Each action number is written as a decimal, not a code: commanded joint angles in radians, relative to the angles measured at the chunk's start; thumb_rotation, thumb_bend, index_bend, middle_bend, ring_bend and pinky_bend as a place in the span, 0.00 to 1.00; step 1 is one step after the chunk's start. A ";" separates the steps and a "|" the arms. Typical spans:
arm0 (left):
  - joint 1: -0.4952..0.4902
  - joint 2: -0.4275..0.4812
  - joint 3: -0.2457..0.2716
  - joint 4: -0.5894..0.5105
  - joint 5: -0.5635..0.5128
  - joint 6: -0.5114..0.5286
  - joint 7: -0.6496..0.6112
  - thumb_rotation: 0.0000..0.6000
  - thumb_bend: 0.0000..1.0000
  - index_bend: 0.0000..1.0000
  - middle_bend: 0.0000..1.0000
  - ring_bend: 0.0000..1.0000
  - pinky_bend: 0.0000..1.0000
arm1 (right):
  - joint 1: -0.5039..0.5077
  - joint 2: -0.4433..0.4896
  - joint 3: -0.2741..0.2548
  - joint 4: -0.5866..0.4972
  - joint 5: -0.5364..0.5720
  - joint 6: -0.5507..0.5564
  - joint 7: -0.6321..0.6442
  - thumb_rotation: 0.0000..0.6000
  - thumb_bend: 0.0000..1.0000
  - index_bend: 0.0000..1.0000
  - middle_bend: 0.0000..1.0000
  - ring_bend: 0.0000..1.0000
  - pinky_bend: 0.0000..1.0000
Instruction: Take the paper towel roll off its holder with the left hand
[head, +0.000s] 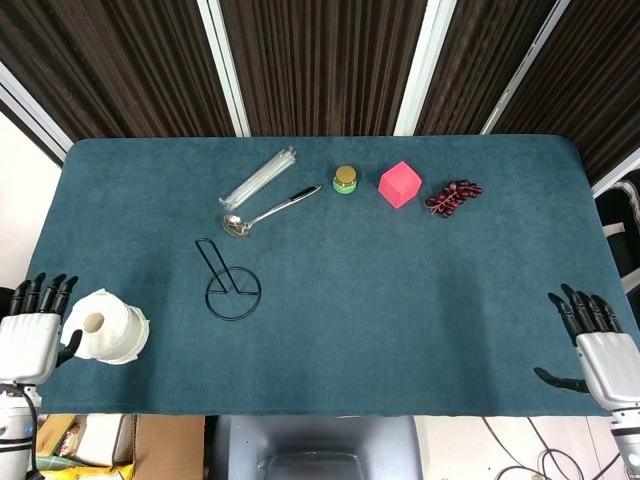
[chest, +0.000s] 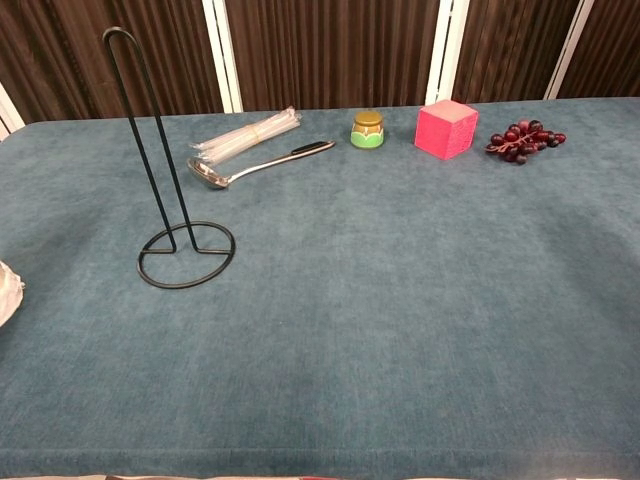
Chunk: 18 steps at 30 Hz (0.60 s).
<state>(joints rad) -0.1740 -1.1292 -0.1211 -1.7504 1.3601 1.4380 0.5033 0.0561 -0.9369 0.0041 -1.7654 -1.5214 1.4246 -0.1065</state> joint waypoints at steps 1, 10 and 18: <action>-0.022 0.033 0.006 -0.035 -0.027 -0.039 0.019 1.00 0.35 0.15 0.12 0.04 0.12 | 0.000 0.001 0.001 -0.002 0.002 0.000 0.003 1.00 0.11 0.00 0.00 0.00 0.09; -0.027 0.028 0.005 -0.040 -0.029 -0.021 0.030 1.00 0.35 0.15 0.12 0.04 0.12 | -0.007 0.004 0.002 -0.006 -0.002 0.014 0.012 1.00 0.11 0.00 0.00 0.00 0.09; -0.024 0.016 0.001 -0.034 -0.048 -0.005 0.024 1.00 0.35 0.15 0.12 0.04 0.12 | -0.003 0.003 0.001 -0.007 0.003 0.004 0.008 1.00 0.12 0.00 0.00 0.00 0.09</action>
